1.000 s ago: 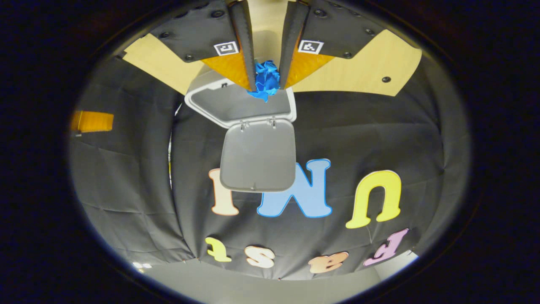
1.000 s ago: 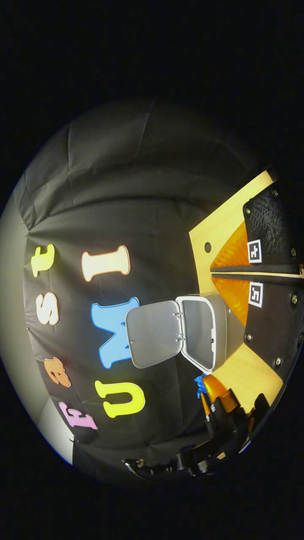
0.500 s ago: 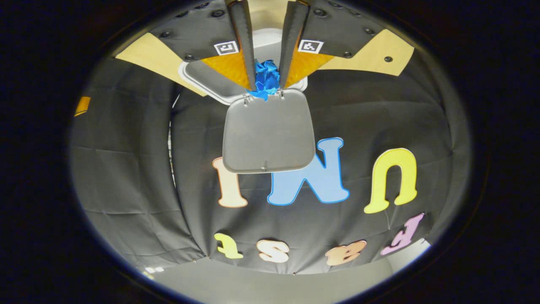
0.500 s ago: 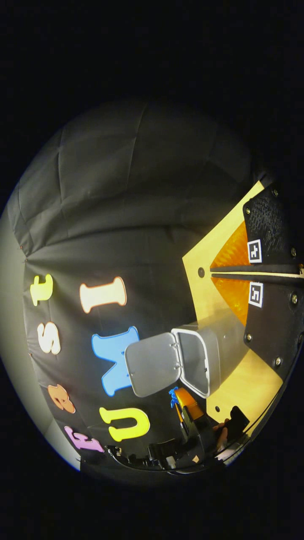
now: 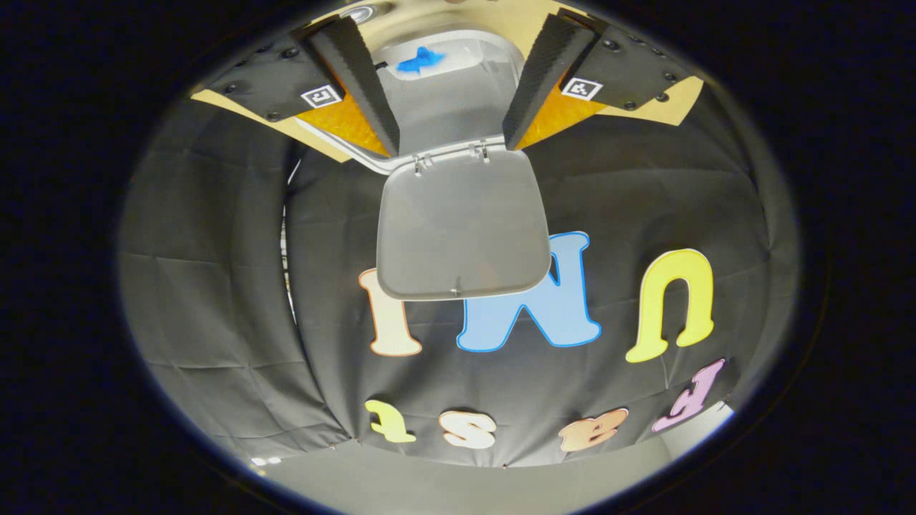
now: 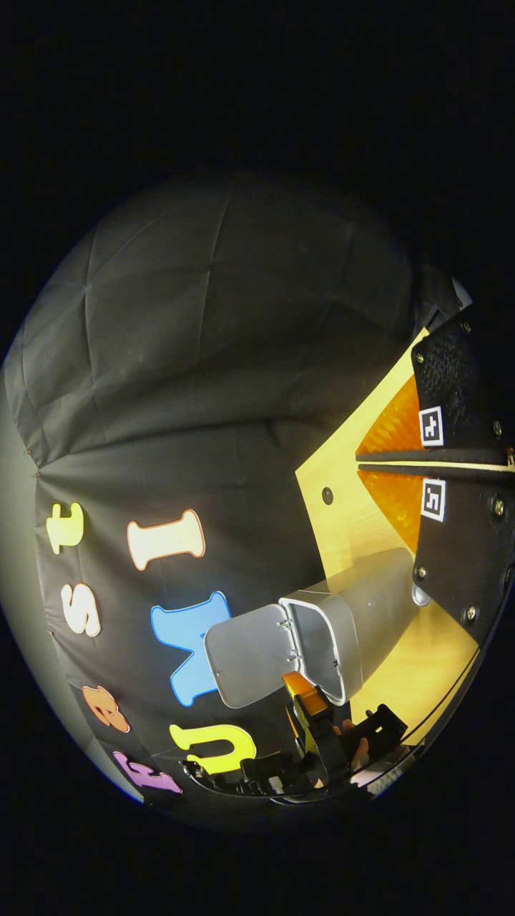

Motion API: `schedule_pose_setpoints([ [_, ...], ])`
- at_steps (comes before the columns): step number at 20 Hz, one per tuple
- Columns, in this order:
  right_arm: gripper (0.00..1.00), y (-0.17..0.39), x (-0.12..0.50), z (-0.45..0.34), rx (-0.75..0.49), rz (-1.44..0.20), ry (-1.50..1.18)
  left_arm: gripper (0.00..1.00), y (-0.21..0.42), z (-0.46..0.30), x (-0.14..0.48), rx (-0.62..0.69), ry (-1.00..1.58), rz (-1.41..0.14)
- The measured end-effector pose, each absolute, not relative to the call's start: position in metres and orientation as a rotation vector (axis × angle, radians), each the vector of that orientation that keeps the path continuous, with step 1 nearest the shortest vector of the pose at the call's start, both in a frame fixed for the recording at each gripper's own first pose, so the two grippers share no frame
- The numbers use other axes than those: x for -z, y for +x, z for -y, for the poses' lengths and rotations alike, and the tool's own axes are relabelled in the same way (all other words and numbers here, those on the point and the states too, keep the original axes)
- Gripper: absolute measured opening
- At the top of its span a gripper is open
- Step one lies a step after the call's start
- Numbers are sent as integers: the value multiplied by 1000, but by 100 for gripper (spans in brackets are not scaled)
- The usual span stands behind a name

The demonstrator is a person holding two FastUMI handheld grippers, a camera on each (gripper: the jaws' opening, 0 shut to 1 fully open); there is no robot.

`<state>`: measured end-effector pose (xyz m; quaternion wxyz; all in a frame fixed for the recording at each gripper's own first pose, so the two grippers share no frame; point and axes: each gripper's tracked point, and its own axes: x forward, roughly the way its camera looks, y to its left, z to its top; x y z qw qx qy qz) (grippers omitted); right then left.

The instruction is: Press the lid of the desktop garbage bin to open it, pick up the crumpled paper on the desktop and throw it into the bin, then pick up the pop can on the desktop and drop it into the bin, and finally close the garbage bin lid.

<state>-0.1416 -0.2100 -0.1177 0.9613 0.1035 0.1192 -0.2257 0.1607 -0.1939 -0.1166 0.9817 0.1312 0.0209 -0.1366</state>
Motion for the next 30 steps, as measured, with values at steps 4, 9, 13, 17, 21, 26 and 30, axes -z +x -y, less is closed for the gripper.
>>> schedule_pose_setpoints([
  [4,3,-139,121,206,442,-249,207,100,160,188,110,265,276,-31],
  [9,3,-129,126,193,393,-260,196,95,153,171,103,238,272,-26],
  [13,3,-104,123,169,345,-268,193,95,144,153,98,209,262,-27],
  [17,3,-96,124,152,294,-269,183,96,131,132,89,175,250,-19],
  [21,3,-85,128,138,254,-280,168,96,113,110,83,132,230,-14],
  [26,3,-69,135,114,179,-296,152,96,85,84,69,84,210,3],
  [30,20,-63,140,96,124,-310,128,96,68,67,61,56,187,11],
])
